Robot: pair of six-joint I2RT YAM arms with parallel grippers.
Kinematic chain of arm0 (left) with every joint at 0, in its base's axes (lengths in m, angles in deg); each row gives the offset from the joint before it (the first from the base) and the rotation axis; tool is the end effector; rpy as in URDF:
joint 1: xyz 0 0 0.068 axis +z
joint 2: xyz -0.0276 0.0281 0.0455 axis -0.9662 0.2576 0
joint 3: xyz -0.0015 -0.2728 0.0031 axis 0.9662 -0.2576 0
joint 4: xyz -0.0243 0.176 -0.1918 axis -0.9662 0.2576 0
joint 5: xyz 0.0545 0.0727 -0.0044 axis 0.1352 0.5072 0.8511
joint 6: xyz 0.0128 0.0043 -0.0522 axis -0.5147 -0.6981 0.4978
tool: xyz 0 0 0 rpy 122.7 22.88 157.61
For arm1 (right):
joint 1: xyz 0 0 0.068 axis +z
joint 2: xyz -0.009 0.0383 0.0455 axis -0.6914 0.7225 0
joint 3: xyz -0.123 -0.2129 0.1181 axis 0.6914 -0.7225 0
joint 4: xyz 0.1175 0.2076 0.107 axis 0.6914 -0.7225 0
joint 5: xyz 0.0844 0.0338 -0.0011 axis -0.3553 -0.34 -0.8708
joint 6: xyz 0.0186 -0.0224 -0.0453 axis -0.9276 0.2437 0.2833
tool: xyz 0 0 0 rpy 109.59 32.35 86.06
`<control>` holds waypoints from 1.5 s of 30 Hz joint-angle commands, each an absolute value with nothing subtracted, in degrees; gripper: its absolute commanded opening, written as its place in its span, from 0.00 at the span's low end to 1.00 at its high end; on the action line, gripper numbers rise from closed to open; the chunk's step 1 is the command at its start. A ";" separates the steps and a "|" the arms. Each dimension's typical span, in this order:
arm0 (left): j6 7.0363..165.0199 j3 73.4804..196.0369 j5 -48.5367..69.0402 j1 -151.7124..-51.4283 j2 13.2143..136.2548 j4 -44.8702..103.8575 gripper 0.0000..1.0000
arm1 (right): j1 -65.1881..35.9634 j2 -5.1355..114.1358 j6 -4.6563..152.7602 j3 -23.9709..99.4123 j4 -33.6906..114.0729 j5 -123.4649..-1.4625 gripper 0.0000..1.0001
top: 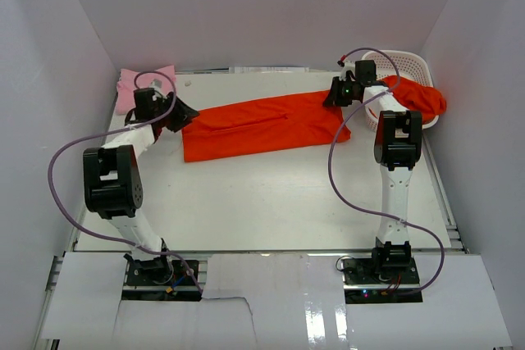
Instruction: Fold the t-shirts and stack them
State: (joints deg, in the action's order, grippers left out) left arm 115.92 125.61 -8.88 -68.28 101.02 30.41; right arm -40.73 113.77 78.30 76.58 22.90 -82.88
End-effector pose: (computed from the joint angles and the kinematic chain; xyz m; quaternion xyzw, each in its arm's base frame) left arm 0.3854 0.0294 0.2015 -0.2607 0.8380 -0.3308 0.3470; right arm 0.5444 0.0453 0.1563 -0.0987 0.8918 0.2412 0.3698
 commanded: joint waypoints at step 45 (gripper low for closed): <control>73.92 177.10 -8.89 -108.21 129.84 41.00 0.56 | -45.41 80.82 79.64 38.82 27.69 -92.26 0.69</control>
State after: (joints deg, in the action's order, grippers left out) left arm 72.08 173.79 -0.40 -107.89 128.99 41.44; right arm -45.52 82.93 79.48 39.51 26.77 -89.70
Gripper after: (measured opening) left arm 0.555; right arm 0.691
